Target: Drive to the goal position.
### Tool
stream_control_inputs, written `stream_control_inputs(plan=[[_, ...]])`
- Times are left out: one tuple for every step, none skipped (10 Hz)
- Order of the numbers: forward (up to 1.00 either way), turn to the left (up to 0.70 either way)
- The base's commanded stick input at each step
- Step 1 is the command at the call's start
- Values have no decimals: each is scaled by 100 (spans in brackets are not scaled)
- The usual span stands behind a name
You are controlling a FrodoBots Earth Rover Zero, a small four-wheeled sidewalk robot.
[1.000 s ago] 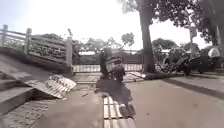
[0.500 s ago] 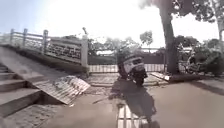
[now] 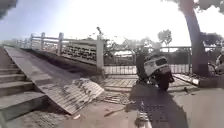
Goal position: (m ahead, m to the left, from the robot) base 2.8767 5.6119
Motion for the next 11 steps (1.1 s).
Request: stream_control_inputs(plan=[[70,14],[70,14],[70,14],[70,14],[70,14],[70,14],[70,14],[70,14],[70,14],[70,14],[70,14]])
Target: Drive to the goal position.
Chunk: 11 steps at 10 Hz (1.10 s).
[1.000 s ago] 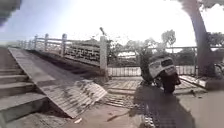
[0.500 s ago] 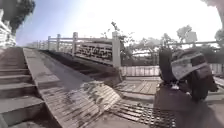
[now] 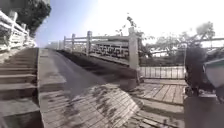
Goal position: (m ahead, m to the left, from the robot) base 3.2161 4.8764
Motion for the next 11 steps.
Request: stream_control_inputs(plan=[[70,14],[70,14],[70,14],[70,14],[70,14],[70,14],[70,14],[70,14],[70,14],[70,14],[70,14]])
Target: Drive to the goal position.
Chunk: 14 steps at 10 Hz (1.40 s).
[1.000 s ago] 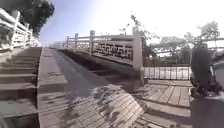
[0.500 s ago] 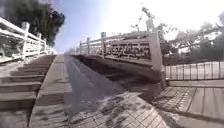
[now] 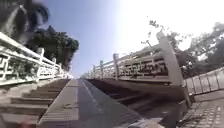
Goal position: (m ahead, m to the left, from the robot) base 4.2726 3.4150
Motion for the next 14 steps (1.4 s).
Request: stream_control_inputs(plan=[[70,14],[70,14],[70,14],[70,14],[70,14],[70,14],[70,14],[70,14],[70,12],[70,0],[70,0],[70,0],[70,0],[70,0]])
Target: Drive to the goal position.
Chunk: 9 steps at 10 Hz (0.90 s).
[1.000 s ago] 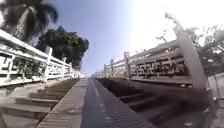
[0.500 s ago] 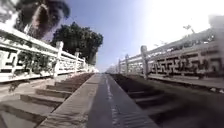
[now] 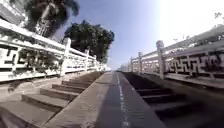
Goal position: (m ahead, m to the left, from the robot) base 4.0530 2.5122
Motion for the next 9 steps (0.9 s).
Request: stream_control_inputs(plan=[[70,0],[70,0],[70,1],[70,1],[70,1],[70,0],[70,0],[70,0],[70,0]])
